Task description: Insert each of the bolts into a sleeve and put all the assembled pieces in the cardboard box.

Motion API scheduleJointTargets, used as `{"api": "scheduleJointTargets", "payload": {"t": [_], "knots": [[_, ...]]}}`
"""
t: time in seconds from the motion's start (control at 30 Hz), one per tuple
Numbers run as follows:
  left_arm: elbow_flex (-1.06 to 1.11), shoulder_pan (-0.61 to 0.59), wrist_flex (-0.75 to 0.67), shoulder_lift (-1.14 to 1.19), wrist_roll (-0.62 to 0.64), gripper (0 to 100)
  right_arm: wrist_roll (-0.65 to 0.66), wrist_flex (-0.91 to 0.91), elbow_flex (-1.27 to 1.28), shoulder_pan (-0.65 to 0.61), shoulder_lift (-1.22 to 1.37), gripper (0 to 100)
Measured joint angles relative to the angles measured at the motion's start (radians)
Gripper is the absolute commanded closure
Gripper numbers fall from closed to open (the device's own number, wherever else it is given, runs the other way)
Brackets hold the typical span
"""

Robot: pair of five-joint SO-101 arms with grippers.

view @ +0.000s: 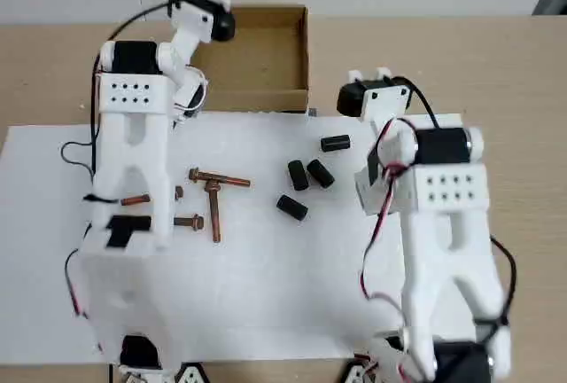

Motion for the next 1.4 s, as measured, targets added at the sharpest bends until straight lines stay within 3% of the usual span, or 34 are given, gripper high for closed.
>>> {"api": "scheduleJointTargets", "payload": {"t": [0.27,0.37,0.47,0.67,1.03,1.4], "knots": [[0.351,0.115,0.002,-0.419,0.043,99,0.002,0.011,0.089,-0.005,-0.278,99.5],[0.486,0.161,-0.014,-0.582,0.115,99,0.002,0.009,0.135,-0.005,-0.384,99.5],[0.631,0.199,-0.091,-0.746,0.180,99,-0.023,-0.032,0.207,-0.005,-0.493,99.5],[0.982,0.216,-0.347,-1.036,0.296,99,-0.244,-0.203,0.416,-0.003,-0.712,99.5],[1.450,0.216,-0.726,-1.444,0.611,99,-0.295,-0.516,0.832,-0.227,-1.008,99.5],[1.775,0.275,-0.961,-1.829,0.755,99,-0.295,-0.651,1.086,-0.470,-1.212,99.5]]}}
